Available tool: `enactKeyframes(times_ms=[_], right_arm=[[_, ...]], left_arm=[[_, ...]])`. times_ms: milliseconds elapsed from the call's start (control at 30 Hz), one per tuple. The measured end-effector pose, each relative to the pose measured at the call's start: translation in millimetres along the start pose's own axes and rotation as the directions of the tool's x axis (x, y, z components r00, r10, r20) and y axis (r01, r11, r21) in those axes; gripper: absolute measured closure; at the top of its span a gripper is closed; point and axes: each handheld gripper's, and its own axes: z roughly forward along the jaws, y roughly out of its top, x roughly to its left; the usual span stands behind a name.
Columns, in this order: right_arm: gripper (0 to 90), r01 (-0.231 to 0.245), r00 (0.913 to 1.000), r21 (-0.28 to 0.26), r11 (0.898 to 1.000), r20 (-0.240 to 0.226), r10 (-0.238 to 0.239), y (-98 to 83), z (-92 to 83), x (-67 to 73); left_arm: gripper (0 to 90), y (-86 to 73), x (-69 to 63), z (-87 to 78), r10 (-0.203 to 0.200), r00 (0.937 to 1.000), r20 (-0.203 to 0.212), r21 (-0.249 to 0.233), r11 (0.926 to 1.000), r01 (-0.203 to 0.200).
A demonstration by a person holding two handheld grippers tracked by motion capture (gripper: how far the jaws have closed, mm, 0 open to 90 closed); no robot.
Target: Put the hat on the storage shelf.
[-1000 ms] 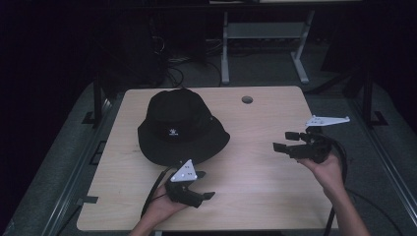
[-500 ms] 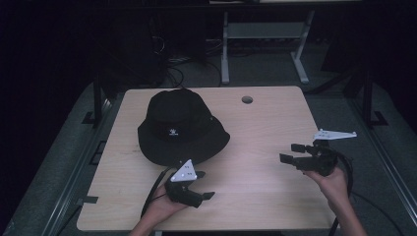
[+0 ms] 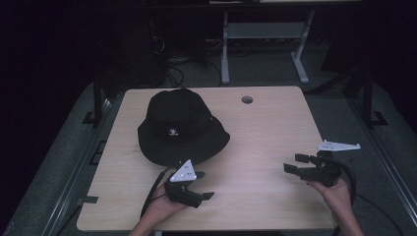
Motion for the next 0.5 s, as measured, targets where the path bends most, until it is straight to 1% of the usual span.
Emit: enactKeyframes(times_ms=[100,133,300,400,500], right_arm=[[19.6,0.001,1.0,-0.004,1.0,0.002,-0.001,-5.5,-3.7,-1.3],[19.6,-0.012,0.9999,0.0,1.0,0.002,0.012,-7.4,-5.2,-0.6],[19.3,-0.019,0.9998,0.004,1.0,0.003,0.019,-17.6,-9.3,-2.0],[19.2,-0.018,0.9998,0.01,1.0,0.007,0.017,-22.7,-11.0,0.0],[19.2,-0.02,0.9998,0.003,1.0,0.003,0.02,-27.1,-13.0,2.3]], left_arm=[[25.1,-0.1,-0.6,0.9,0.008,1.0,0.0,0.009,0.9999,-0.008],[25.1,0.0,-0.9,1.0,0.007,1.0,0.001,0.009,0.9999,-0.007],[25.1,0.0,-0.5,0.9,0.005,1.0,0.0,0.009,1.0,-0.005],[25.1,0.0,-0.5,0.9,0.004,1.0,-0.001,0.01,0.9999,-0.004],[25.1,-0.1,-0.9,1.4,0.001,1.0,0.001,0.01,0.9999,-0.001]])
